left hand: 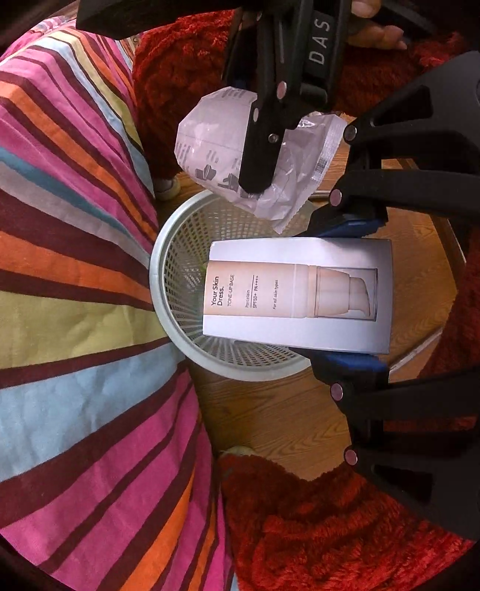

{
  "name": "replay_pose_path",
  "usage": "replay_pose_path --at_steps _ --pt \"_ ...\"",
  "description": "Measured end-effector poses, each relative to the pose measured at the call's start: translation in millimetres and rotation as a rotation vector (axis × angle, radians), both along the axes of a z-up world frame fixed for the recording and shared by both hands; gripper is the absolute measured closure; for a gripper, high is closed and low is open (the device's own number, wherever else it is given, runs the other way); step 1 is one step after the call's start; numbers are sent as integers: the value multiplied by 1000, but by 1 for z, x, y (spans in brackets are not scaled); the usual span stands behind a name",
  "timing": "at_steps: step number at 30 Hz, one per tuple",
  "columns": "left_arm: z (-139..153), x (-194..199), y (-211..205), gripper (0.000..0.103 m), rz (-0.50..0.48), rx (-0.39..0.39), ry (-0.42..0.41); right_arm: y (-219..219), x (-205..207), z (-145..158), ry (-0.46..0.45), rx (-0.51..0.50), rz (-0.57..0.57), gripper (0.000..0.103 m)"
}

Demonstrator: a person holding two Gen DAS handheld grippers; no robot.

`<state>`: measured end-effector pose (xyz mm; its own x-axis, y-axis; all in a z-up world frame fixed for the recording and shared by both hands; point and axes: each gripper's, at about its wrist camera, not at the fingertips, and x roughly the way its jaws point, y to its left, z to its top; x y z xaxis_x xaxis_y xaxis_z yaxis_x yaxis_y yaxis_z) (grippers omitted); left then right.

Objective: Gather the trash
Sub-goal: 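Open both tools to drop the cosmetic box and wrapper into the wastebasket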

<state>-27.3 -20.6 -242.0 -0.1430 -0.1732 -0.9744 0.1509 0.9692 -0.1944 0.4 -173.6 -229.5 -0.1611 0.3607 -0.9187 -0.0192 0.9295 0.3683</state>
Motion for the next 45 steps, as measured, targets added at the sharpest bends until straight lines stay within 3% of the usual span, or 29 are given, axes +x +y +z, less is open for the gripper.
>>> replay_pose_path --at_steps 5,7,8,9,10,12,45 --pt "-1 -3 0 53 -6 2 19 1 1 -5 23 6 4 41" --pt "-2 -3 0 45 -5 4 21 3 1 -7 35 14 11 39" --pt "-2 -3 0 37 -5 7 18 4 1 -8 39 17 14 33" --pt "-2 -3 0 31 -6 7 14 5 0 -8 41 20 16 20" --pt "-2 -2 0 30 -7 6 11 5 0 -8 40 20 18 11" --pt "-1 -2 0 25 -5 9 8 5 1 -6 30 19 18 11" --pt "6 -2 5 25 24 21 -13 0 2 -1 17 33 -33 11"
